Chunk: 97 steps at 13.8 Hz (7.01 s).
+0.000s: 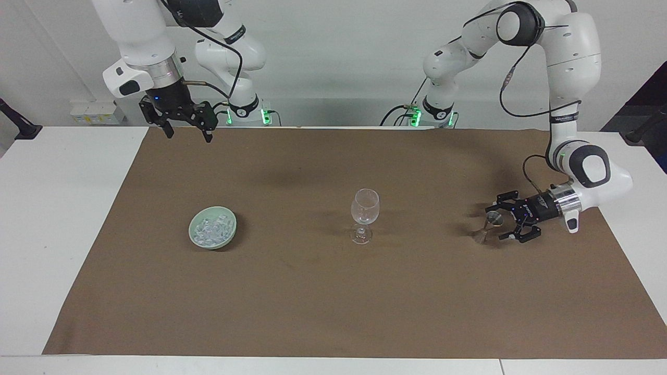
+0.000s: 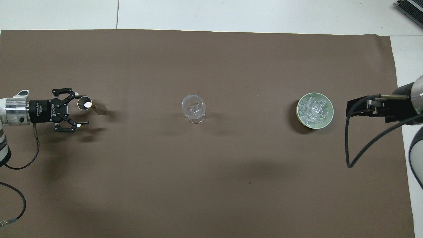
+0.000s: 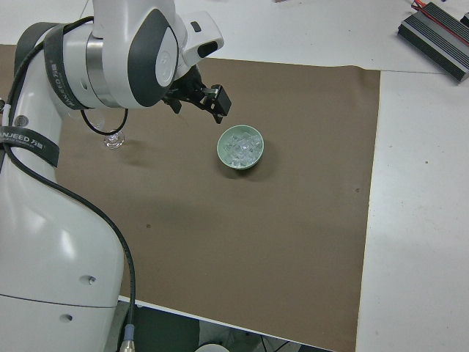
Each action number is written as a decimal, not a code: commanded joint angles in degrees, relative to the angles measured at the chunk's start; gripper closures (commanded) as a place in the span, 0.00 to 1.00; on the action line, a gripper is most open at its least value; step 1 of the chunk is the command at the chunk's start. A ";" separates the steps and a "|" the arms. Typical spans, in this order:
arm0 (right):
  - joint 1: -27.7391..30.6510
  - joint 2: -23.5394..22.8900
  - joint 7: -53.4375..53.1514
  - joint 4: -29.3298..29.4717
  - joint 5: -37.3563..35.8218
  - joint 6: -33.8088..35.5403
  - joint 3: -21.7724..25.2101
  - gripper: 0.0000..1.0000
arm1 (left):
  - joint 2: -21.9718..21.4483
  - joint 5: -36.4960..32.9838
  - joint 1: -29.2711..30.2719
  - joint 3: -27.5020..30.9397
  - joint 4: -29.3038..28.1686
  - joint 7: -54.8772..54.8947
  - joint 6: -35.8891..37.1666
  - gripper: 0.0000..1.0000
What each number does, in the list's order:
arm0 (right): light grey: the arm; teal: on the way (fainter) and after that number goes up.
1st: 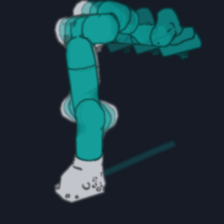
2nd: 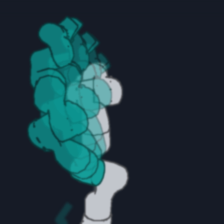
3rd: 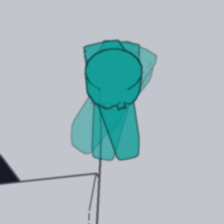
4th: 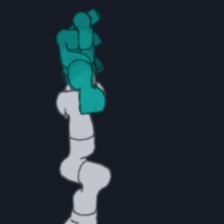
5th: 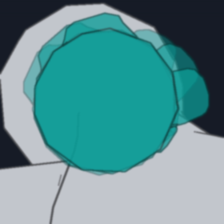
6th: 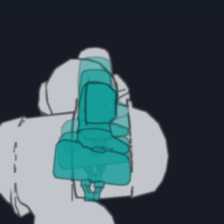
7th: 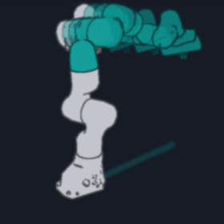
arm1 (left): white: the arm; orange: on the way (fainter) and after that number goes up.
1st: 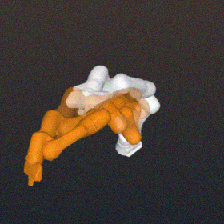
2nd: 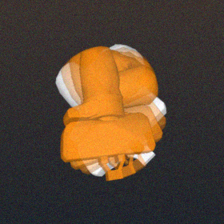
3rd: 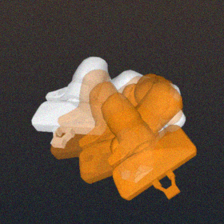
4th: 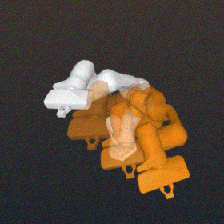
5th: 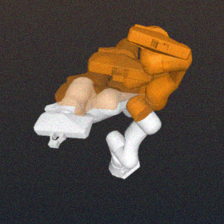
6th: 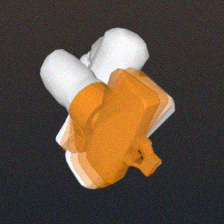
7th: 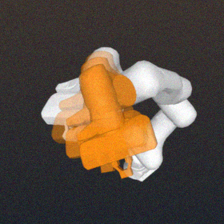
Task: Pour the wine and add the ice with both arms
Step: 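Move the open left gripper around the small metal cylinder, then close the left gripper on the metal cylinder, then lift the metal cylinder and carry it toward the wine glass, then tilt the metal cylinder over the wine glass with the left gripper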
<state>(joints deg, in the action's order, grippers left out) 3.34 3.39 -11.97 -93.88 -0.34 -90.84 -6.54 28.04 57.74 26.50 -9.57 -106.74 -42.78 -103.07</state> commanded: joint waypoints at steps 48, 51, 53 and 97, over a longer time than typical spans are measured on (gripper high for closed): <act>0.79 0.22 1.24 -0.33 0.61 -0.21 -0.31 0.00 | -8.61 3.26 -9.00 0.34 3.29 -16.79 -0.90 1.00; 0.79 0.22 1.24 -0.33 0.61 -0.21 -0.40 0.00 | -9.32 3.17 -13.66 0.25 5.57 -22.94 -3.71 1.00; 0.79 0.22 1.24 -0.33 0.61 -0.21 -0.31 0.00 | -10.29 3.35 -16.64 0.25 6.19 -26.11 -4.94 1.00; 0.79 0.22 1.24 -0.33 0.61 -0.21 -0.31 0.00 | -16.27 -33.38 -41.88 0.34 6.55 -42.74 -20.77 1.00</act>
<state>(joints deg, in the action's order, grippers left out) 3.34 3.39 -11.96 -93.88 -0.34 -90.84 -6.54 12.60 26.99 -14.24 -10.12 -99.91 -84.04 -123.06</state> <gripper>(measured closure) 0.000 0.780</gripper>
